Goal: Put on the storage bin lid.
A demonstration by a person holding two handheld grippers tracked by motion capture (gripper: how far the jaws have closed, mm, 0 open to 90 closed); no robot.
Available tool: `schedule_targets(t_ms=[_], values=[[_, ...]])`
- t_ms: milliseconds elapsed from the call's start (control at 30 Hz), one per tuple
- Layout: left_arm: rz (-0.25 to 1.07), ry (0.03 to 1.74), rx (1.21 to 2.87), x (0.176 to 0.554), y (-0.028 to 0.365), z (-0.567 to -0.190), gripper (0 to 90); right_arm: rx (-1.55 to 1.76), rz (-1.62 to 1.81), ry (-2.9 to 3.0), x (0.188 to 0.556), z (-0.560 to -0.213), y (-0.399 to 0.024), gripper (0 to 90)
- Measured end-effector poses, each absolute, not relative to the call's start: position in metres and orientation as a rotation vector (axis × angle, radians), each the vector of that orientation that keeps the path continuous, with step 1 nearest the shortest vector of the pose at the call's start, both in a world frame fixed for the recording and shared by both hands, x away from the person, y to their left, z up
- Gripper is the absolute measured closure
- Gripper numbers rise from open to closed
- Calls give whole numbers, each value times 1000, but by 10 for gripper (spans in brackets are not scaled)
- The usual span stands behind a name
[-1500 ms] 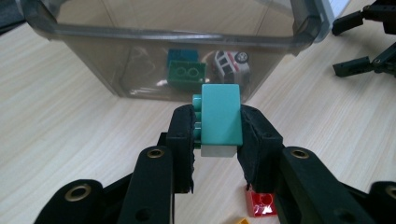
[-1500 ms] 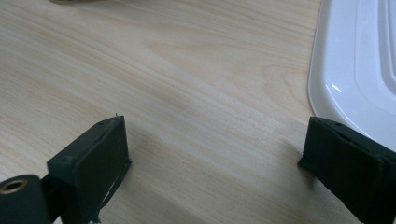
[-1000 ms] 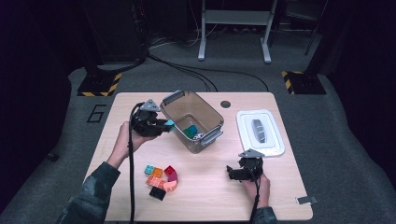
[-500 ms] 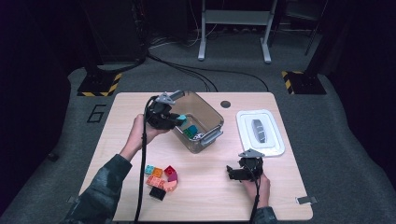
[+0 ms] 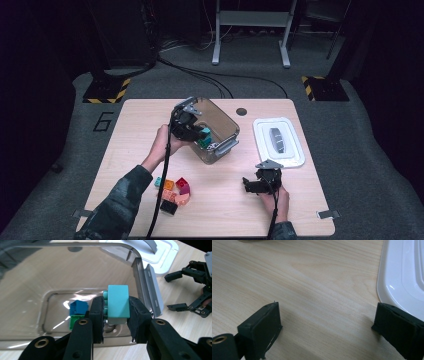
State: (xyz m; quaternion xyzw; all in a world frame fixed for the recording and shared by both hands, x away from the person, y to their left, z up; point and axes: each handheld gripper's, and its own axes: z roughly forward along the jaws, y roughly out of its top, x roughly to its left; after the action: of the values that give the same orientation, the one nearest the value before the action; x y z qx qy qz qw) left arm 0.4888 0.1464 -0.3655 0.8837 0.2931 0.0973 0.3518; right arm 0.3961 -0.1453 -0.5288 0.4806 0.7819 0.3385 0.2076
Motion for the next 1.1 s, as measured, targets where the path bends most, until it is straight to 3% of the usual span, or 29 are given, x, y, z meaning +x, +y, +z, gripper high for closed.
schedule_targets(t_ms=[700,833,1000,1100], values=[[159,766,2367,486,137,-383,661,1341,941,2177,396,-529,-145,61],[169,787,2359,485,141,-381,549,1340,941,2177,396,-529,-145,61],[192,803,2357,479,149,-376,327,1344,940,2176,396,-529,-145,62],[217,809,2332,473,159,-373,253,1344,941,2177,396,-529,-145,62]])
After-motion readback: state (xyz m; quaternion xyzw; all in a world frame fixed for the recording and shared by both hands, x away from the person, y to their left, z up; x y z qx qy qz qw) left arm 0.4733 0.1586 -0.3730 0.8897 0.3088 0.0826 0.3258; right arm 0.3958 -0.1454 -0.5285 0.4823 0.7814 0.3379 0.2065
